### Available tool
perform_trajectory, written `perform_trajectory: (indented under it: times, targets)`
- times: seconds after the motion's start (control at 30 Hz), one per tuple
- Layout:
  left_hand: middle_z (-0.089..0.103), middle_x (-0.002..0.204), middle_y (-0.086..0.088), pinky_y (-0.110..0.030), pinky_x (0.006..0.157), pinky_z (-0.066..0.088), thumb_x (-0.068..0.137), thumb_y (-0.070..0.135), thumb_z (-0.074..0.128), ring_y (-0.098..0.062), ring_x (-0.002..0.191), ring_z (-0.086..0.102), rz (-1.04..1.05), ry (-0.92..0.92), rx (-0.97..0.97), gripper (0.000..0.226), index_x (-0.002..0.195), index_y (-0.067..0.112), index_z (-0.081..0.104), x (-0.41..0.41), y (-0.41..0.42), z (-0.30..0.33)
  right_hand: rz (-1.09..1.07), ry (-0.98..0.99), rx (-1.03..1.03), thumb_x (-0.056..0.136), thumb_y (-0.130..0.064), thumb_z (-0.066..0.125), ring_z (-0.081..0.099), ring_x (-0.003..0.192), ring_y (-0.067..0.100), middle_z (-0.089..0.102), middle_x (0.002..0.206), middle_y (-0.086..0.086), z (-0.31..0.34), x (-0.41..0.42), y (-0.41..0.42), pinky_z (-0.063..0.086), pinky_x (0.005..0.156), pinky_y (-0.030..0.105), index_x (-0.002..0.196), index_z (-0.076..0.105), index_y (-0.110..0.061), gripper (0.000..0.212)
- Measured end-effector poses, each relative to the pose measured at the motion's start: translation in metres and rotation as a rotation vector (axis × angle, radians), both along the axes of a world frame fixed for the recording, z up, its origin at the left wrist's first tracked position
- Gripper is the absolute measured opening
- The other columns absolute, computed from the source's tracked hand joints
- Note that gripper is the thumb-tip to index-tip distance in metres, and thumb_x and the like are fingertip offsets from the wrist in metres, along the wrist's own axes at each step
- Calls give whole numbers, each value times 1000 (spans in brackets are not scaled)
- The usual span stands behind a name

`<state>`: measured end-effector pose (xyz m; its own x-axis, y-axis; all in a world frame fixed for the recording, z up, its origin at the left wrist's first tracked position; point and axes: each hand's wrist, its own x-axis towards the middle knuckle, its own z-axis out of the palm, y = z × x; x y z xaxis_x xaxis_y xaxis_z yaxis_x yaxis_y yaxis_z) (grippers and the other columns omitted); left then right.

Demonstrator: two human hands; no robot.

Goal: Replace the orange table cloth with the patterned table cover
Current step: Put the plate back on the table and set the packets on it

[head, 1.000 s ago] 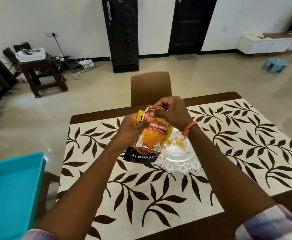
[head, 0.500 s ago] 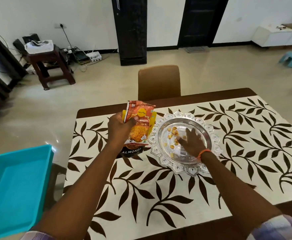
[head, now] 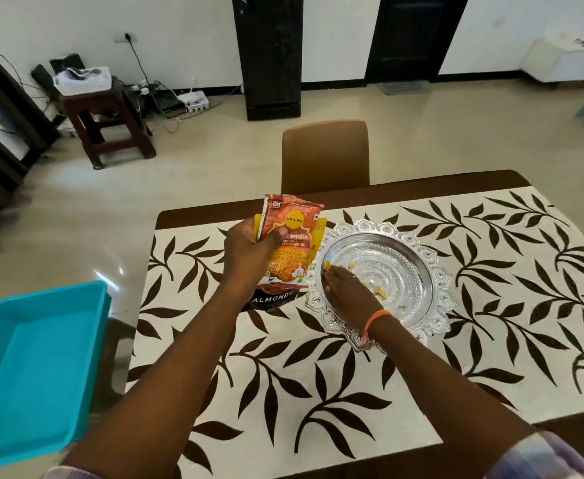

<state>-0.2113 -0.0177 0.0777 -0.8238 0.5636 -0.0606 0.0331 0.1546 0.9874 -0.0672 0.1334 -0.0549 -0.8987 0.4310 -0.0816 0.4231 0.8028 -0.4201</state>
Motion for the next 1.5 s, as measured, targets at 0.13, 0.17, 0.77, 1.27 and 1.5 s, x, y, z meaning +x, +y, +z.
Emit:
perform_trajectory:
  times: [0.13,0.17,0.77,1.27,1.5]
  targets:
    - [76,100,-2,-51,85,58,86,29,74,-21,91,73,-24,-22,28,28,110,16,71,1,5,-2,196,-27,149,95,-13,47,55,119,26,53,136,4,15,35,-1,37,109,44,126,60,-17,33]
    - [76,100,-3,-51,85,58,86,29,74,-21,91,74,-28,-25,35,27,109,16,71,2,6,-2,223,-25,178,95,-19,47,60,110,26,61,125,5,21,41,2,44,101,44,112,67,-16,26]
    - [75,96,1,-35,77,61,88,23,71,-14,85,74,-28,42,139,13,101,20,70,3,34,28,214,-85,161,92,4,43,46,132,24,41,148,3,21,47,-3,46,101,38,141,46,-15,54]
    - [73,105,-12,-51,81,59,88,13,72,-28,91,73,15,-500,117,22,109,9,67,6,129,-12,-13,-85,-114,101,-28,40,17,147,26,26,157,7,9,66,18,28,116,42,143,40,-14,43]
    - [72,107,-13,-49,80,59,89,13,70,-29,91,71,-13,-514,-11,18,106,11,63,1,157,-40,-80,-24,-112,99,-19,45,55,118,27,59,129,8,30,91,17,48,94,39,128,56,-17,31]
